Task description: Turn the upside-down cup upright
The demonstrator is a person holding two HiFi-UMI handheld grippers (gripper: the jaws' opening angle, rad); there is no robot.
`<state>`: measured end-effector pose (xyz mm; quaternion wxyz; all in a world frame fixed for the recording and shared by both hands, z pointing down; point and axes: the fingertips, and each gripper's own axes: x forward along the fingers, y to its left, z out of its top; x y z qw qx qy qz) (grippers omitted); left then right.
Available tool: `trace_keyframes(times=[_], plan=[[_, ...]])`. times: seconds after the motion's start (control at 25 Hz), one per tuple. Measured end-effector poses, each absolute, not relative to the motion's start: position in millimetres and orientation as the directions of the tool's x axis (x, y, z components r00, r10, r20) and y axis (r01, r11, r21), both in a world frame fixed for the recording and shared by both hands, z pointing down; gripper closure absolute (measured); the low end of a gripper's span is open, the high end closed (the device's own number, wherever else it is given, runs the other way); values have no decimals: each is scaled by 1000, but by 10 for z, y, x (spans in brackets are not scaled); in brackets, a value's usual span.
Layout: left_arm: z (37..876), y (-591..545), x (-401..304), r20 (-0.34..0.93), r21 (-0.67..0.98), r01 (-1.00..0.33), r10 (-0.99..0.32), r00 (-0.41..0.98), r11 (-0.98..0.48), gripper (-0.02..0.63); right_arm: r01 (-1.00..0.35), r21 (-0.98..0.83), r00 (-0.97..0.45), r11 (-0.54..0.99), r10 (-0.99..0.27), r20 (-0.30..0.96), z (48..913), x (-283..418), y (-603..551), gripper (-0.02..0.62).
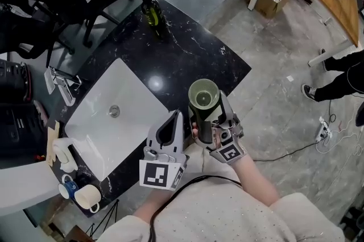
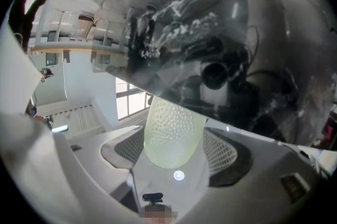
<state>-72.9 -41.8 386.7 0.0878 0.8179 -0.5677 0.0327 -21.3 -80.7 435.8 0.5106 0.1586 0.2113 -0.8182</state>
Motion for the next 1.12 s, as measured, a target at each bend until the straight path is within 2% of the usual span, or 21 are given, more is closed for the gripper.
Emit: trace_keyframes(times=[0.52, 0.8, 1.12], plan=[[3865, -440, -656, 159, 110, -933, -921, 356, -342, 604, 894, -228, -448, -386, -745, -494, 4366, -186, -799, 264], [3857, -381, -674, 155, 113, -934, -922, 354, -340, 604, 896, -255, -444, -364, -719, -534, 4284, -187, -788, 202], [3858, -283, -705, 156, 117, -934, -922, 353, -338, 604, 895, -287, -445, -341, -703, -554, 4237, -156, -688, 195]])
